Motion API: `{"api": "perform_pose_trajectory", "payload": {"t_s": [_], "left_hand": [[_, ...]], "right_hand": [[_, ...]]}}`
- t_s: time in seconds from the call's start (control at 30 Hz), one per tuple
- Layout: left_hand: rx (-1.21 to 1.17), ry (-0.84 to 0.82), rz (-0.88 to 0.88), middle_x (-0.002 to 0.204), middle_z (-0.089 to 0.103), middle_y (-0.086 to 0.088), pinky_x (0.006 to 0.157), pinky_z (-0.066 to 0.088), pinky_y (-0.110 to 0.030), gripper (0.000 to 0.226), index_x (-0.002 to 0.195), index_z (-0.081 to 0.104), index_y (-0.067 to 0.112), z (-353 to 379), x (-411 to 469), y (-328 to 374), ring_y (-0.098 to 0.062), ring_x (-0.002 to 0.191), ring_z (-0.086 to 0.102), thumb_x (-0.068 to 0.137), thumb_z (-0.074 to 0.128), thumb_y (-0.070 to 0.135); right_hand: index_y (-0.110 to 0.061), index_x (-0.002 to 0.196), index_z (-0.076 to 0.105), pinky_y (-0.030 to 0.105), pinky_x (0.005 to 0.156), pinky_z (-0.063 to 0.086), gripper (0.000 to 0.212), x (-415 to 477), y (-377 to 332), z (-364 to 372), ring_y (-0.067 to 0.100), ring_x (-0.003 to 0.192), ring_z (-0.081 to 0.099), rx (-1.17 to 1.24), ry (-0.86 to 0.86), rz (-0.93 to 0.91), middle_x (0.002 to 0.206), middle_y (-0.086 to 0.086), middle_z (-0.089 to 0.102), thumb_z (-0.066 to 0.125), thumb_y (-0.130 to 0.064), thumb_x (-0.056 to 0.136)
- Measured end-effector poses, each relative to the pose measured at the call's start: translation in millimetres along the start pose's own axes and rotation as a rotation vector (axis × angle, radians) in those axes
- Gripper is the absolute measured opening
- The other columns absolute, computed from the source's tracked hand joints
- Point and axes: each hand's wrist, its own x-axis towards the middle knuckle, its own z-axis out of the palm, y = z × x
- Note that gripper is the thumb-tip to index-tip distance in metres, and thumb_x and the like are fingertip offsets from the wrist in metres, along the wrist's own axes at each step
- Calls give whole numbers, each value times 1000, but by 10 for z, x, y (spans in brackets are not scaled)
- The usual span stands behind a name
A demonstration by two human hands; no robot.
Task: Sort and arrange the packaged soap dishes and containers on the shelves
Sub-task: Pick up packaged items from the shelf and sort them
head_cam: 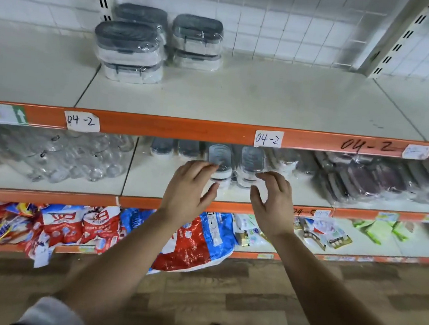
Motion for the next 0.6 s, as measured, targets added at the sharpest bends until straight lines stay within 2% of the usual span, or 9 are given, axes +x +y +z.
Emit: {"api": "perform_pose_trajectory", "payload": {"t_s": [0.17,0.27,0.37,0.47,0.6], "left_hand": [[-17,-87,-176,115,64,-17,90,53,-43,42,123,62,-3,543,-54,-70,-33,106,60,91,65,24],[-42,-177,-326,128,58,-11,95,48,-37,56,134,54,5,888,-47,-120,-27,116,54,93,59,43],[-21,-154,-369,134,54,-12,100,45,-36,64,139,49,6,1199,-11,-196,-27,123,48,92,57,49],[59,-149,-353,151,36,-16,110,36,-41,72,147,38,7,1491,88,-257,-30,138,32,93,53,52],[154,-193,-399,162,16,-8,118,19,-46,76,154,22,15,1884,202,-368,-32,148,12,94,44,58]], "right_hand": [[-3,123,61,43,97,44,34,-82,414,351,36,117,50,-13,-131,83,126,15,58,63,-13,91],[-3,128,59,45,98,43,39,-1,661,511,37,121,47,-14,-158,84,130,17,56,64,-14,90],[-4,132,56,46,103,39,45,76,910,629,38,127,43,-31,-189,62,135,19,53,65,-14,89],[-8,139,50,47,110,33,51,193,1140,756,38,136,34,-66,-230,51,145,17,45,63,-21,92],[-17,152,30,46,117,21,64,381,1334,979,34,147,12,-92,-314,38,160,8,22,54,-35,96]]}}
